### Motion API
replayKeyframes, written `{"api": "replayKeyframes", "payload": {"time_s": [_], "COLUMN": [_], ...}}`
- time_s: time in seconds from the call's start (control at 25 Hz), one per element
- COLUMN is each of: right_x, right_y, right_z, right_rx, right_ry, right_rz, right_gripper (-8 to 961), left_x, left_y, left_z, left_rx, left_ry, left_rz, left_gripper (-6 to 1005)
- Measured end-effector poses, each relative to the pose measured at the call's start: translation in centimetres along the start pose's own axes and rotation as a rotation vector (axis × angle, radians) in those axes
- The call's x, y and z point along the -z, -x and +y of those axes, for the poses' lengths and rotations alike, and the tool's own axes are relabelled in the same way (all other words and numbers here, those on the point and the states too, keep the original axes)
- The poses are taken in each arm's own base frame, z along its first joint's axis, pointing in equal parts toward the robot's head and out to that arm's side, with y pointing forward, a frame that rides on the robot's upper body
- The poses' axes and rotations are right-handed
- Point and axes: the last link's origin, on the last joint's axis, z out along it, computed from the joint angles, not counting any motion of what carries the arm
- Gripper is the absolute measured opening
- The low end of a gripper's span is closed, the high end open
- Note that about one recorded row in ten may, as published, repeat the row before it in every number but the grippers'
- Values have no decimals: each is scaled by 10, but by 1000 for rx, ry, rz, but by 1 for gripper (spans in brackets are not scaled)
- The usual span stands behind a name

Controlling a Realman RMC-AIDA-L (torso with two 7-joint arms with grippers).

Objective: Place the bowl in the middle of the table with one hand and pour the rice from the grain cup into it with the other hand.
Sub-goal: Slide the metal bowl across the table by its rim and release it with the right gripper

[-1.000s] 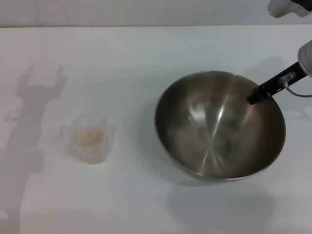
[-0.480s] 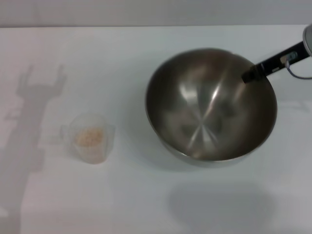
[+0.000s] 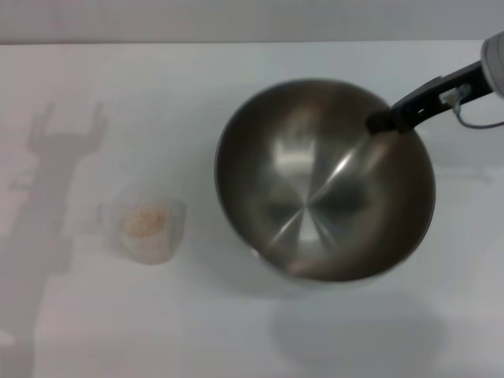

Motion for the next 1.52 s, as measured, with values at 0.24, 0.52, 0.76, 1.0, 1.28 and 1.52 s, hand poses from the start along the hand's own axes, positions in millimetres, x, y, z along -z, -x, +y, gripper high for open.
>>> {"api": "replayKeyframes", "payload": {"time_s": [0.24, 0.52, 0.76, 1.0, 1.28, 1.52], "right_x": [-16, -32, -39, -42, -46, -33], "right_y": [1, 1, 2, 3, 3, 25], "right_z": [20, 34, 38, 39, 37, 42], "right_rx": [95, 145, 158, 156, 154, 208], "right_ry": [53, 92, 99, 94, 70, 30], "right_rz": [65, 139, 170, 193, 221, 147], "right_gripper": [4, 4, 5, 5, 5, 350], "left_x": [0, 2, 2, 3, 3, 3], "left_y": [0, 0, -1, -1, -2, -3], "left_z": [1, 0, 0, 1, 1, 0], "left_rx": [3, 4, 4, 5, 6, 5], "left_ry": [0, -4, -5, -6, -7, -13], "left_rz": [1, 1, 3, 4, 9, 17], "left_gripper": [784, 784, 784, 785, 785, 784]}}
